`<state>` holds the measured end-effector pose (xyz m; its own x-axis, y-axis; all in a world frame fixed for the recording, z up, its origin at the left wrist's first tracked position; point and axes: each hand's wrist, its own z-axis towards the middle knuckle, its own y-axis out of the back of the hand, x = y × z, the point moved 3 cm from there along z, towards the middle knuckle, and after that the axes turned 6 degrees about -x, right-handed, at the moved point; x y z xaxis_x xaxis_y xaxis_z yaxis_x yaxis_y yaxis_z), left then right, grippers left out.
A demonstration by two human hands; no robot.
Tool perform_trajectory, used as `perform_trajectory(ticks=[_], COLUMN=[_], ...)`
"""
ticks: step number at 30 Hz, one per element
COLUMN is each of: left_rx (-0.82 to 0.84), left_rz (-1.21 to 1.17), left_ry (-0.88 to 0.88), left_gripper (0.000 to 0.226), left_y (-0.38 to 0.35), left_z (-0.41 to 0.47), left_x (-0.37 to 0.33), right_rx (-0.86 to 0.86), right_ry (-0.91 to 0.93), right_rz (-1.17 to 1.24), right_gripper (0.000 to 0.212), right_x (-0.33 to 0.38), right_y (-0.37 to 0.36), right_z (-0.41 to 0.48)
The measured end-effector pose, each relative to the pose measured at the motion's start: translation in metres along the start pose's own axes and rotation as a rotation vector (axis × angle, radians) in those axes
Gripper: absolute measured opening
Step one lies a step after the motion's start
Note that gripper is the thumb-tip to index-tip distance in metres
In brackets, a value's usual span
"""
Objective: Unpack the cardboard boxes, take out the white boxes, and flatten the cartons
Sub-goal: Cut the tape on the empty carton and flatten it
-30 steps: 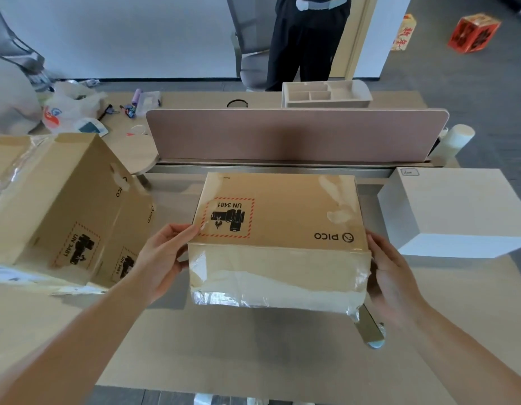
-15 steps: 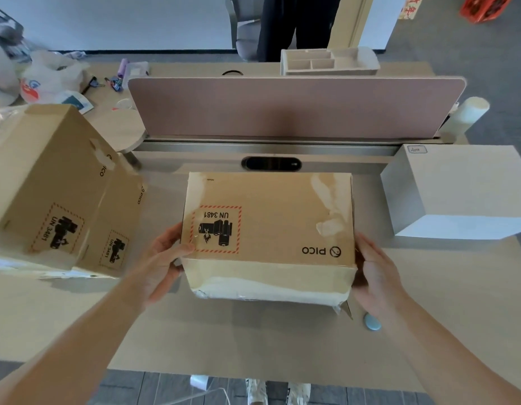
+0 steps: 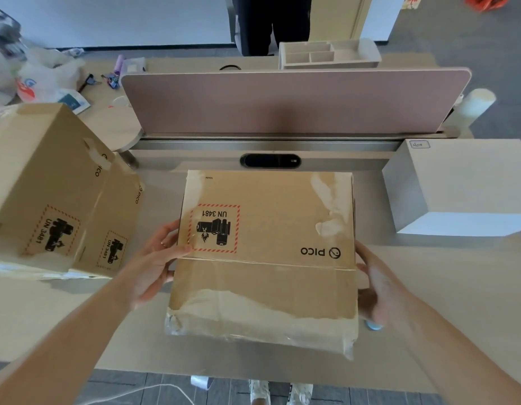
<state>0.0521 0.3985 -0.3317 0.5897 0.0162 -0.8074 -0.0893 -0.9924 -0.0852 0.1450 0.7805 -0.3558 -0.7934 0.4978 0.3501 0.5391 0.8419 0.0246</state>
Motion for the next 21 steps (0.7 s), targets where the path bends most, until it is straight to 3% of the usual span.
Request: perform_trajectory(ticks=[4,6,8,13,17,21], left_rx=[0.017,0.011,0.002,-0.012,-0.005,-0.03], left_rz=[0.025,0.045,0.076,0.182,0.255,0.358], left_ry=[0.002,-0.003,0.0,-0.007,-0.02,-0.101], left_gripper=[0.073,0.069,0.072,0.092,0.092,0.09], left_y=[0.0,-0.003,-0.007,-0.018,-0.019,-0.016], left_z=[0.0,0.0,-0.002,-0.009,-0.017,-0.022], left_x=[-0.001,0.0,0.0,-0.008,-0.004,0.006], right_rx=[-0.188,-0.284,-0.22,-0.085,-0.011,0.102], right_ry=[0.209,0.373,0.454,0.379,0.222,0.262], right_rz=[-0.029,-0.043,-0.046,0.014,-0.034,-0.068], right_gripper=[0.098,0.086,0.067,0.029,0.05,0.057], right_x=[0.002,0.006,0.011,0.024,0.02,0.015], right_y=[0.005,0.009,0.008,0.009,0.001,-0.007], right_z=[0.0,-0.002,0.001,0.008,0.013,0.023])
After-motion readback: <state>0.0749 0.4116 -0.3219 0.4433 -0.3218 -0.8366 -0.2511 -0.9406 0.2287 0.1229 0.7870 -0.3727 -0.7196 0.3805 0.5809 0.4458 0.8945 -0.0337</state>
